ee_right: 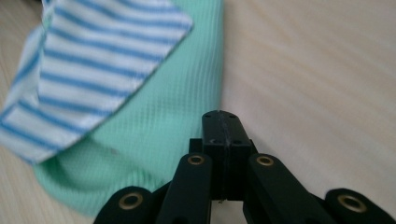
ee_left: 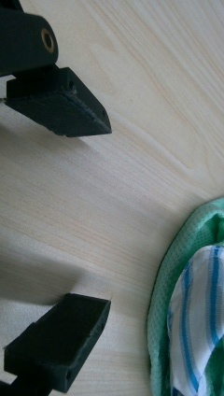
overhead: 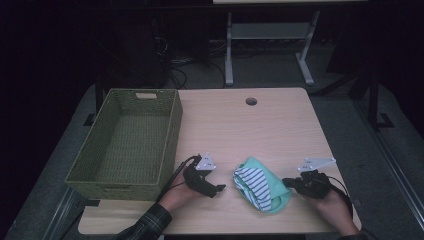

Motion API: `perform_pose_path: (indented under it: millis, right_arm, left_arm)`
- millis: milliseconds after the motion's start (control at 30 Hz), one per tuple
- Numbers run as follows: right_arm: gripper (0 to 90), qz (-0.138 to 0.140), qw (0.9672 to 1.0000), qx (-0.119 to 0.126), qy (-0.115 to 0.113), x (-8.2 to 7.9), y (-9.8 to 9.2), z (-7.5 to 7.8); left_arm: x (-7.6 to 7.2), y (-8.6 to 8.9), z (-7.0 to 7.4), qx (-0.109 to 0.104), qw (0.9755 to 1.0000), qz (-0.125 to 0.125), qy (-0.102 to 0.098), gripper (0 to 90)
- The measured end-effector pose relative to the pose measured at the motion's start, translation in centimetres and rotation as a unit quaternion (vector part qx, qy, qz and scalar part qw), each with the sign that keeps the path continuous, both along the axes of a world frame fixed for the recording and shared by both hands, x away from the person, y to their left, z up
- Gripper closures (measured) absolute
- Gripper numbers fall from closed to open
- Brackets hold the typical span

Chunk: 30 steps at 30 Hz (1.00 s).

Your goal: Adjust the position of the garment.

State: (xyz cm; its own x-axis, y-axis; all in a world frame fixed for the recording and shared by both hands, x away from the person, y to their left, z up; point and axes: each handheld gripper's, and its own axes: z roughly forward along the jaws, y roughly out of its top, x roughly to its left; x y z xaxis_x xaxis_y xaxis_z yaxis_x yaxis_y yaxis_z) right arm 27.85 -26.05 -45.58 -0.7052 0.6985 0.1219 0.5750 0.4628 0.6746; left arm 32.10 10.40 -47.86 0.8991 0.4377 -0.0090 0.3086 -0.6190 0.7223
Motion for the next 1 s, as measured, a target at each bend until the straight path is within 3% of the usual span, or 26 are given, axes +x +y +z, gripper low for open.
perform_pose_path:
  millis: [133,267,567,900,1000]
  right_arm:
    - [90.0,0.006,0.9997,0.013,-0.02,1.3,0.9,1.1]
    - [90.0,0.023,0.9991,0.022,-0.026,2.9,2.9,1.9]
    - [90.0,0.05,0.9982,0.023,-0.026,6.2,7.3,1.7]
    - [90.0,0.064,0.9978,-0.018,-0.006,8.0,10.0,-0.2]
    - [90.0,0.051,0.9983,-0.028,-0.008,8.7,10.2,-0.8]
  left_arm:
    - [0.0,0.0,0.0,0.0,1.0,0.0,0.0,12.6]
    - [0.0,0.0,0.0,-0.002,1.0,0.001,0.0,12.6]
    - [0.0,0.1,0.0,0.001,1.0,0.0,-0.001,12.6]
    - [0.0,0.0,0.0,0.001,1.0,0.0,0.0,12.6]
    - [0.0,0.0,0.0,0.001,1.0,0.0,0.001,12.6]
